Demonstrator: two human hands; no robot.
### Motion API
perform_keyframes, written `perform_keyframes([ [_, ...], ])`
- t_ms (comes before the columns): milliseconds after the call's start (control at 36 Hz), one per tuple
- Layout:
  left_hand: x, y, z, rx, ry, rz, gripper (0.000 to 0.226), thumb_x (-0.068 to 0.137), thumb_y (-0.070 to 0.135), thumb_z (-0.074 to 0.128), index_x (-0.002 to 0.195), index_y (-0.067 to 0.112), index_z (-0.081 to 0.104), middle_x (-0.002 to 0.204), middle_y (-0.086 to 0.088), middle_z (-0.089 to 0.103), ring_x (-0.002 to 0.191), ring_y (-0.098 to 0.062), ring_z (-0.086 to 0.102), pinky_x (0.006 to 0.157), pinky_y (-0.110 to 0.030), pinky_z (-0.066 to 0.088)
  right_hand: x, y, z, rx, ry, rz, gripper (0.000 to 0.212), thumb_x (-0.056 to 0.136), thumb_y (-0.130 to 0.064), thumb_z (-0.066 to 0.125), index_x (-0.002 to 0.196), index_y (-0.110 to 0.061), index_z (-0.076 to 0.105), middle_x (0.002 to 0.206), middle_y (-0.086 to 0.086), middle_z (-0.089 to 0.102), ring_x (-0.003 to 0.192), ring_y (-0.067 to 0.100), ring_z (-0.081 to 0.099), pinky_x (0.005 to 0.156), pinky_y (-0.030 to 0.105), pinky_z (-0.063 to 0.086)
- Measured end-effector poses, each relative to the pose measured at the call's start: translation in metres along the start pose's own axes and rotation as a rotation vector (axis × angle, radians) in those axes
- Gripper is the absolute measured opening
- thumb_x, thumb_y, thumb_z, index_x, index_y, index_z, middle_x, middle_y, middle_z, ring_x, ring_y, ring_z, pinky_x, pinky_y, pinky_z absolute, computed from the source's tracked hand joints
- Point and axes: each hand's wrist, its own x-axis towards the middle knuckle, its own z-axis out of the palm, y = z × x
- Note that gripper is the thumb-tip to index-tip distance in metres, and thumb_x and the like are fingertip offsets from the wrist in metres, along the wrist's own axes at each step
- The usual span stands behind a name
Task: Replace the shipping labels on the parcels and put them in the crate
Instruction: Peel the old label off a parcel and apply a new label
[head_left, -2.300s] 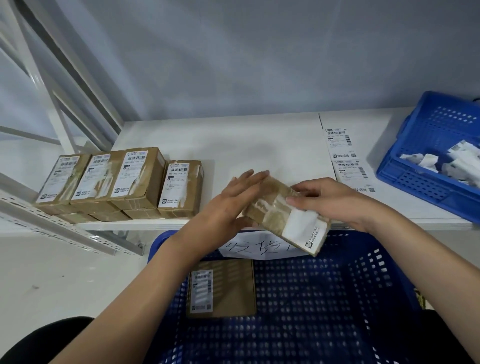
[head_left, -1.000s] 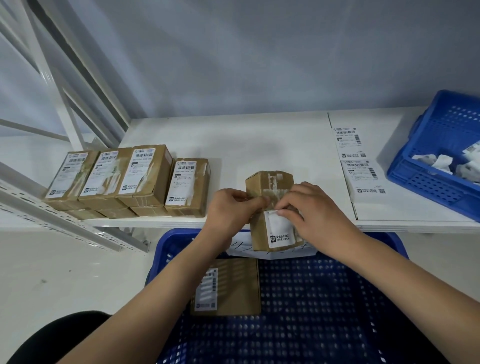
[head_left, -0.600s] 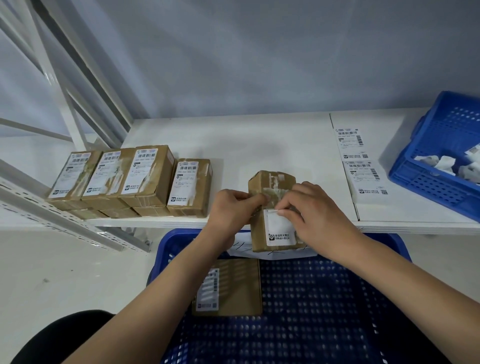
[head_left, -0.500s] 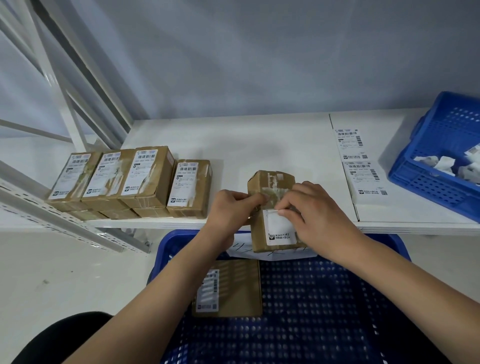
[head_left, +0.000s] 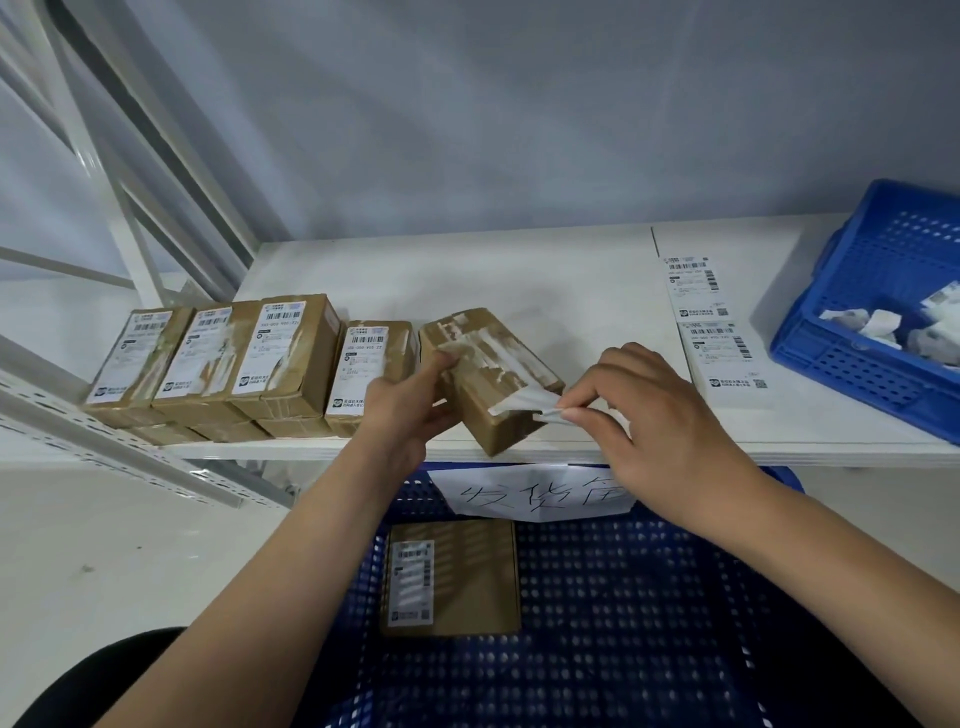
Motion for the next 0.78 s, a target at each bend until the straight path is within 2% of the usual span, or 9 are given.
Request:
perform_keyframes([
  [139,0.001,0.003,-0.004,-0.005,0.009,-0.001,0.055,0.086,0.025,0.081,0.125,-0.005,0.056,0.106,-0.019,0.074,0.086,-0.029,0.077,0.066,-0.036,0.064,-0.002,-0.005,-0.010,0.023,0.013,0.047,0.006,0.092,-0.015,0.064,0.087,-0.013,0.067,0.084,-0.014,0.052,0.083,-0.001,0.042,0.081,0.004,0.031],
  [222,0.002,0.010,-0.013,-0.078,0.101,0.004,0.045,0.087,0.023,0.080,0.113,-0.002,0.054,0.099,-0.018,0.072,0.069,-0.022,0.076,0.062,-0.039,0.063,-0.002,-0.009,-0.023,0.050,0.061,0.106,0.007,0.093,-0.007,0.064,0.088,-0.012,0.063,0.084,-0.010,0.053,0.083,0.002,0.046,0.076,0.007,0.035],
  [278,0.002,0.016,-0.019,-0.110,0.123,0.031,0.043,0.088,0.022,0.079,0.114,-0.005,0.057,0.087,-0.015,0.074,0.063,-0.021,0.075,0.055,-0.036,0.062,-0.001,-0.006,-0.035,0.044,0.105,0.121,0.004,0.093,-0.010,0.063,0.089,-0.012,0.064,0.085,-0.007,0.057,0.082,0.007,0.049,0.077,0.010,0.037],
  [333,-0.003,0.019,-0.018,-0.065,0.031,0.059,0.033,0.091,0.020,0.076,0.109,-0.004,0.061,0.079,-0.011,0.077,0.066,-0.020,0.076,0.058,-0.033,0.063,-0.002,0.002,-0.042,0.049,0.094,0.167,0.004,0.093,-0.013,0.065,0.092,-0.016,0.067,0.086,-0.011,0.060,0.085,0.009,0.052,0.077,0.009,0.037],
  [389,-0.005,0.014,-0.013,-0.019,-0.069,0.063,0.024,0.093,0.017,0.073,0.106,-0.001,0.063,0.093,-0.013,0.078,0.078,-0.024,0.078,0.069,-0.033,0.064,-0.003,0.010,-0.042,0.046,0.064,0.218,0.007,0.093,-0.014,0.068,0.093,-0.020,0.070,0.086,-0.013,0.062,0.085,0.009,0.055,0.076,0.007,0.037],
  [444,-0.005,0.009,-0.008,0.031,-0.116,0.071,0.026,0.093,0.015,0.072,0.112,-0.001,0.065,0.105,-0.016,0.077,0.088,-0.028,0.077,0.076,-0.035,0.064,-0.004,0.015,-0.041,0.049,0.081,0.270,0.008,0.092,-0.015,0.070,0.093,-0.022,0.073,0.082,-0.012,0.065,0.084,0.008,0.058,0.073,0.005,0.037],
  [583,-0.005,-0.007,0.002,0.123,-0.145,0.097,0.014,0.095,0.014,0.070,0.107,0.005,0.068,0.103,-0.013,0.078,0.093,-0.029,0.076,0.075,-0.034,0.064,-0.003,0.023,-0.042,0.109,0.105,0.400,0.010,0.091,-0.016,0.071,0.095,-0.025,0.074,0.087,-0.014,0.072,0.090,-0.003,0.064,0.084,0.006,0.045],
  [667,-0.001,-0.016,0.004,0.179,-0.130,0.089,0.023,0.093,0.015,0.073,0.107,-0.003,0.068,0.108,-0.016,0.075,0.099,-0.031,0.075,0.082,-0.037,0.063,-0.004,0.025,-0.042,0.121,0.095,0.430,0.012,0.091,-0.015,0.070,0.098,-0.023,0.076,0.091,-0.014,0.072,0.090,-0.003,0.066,0.088,0.009,0.049],
  [778,0.005,-0.025,0.009,0.229,-0.111,0.099,0.016,0.091,0.016,0.076,0.094,0.003,0.068,0.106,-0.015,0.075,0.098,-0.030,0.074,0.079,-0.034,0.062,-0.003,0.021,-0.042,0.166,0.093,0.439,0.015,0.091,-0.009,0.068,0.100,-0.017,0.076,0.095,-0.009,0.073,0.090,-0.001,0.065,0.083,0.004,0.046],
])
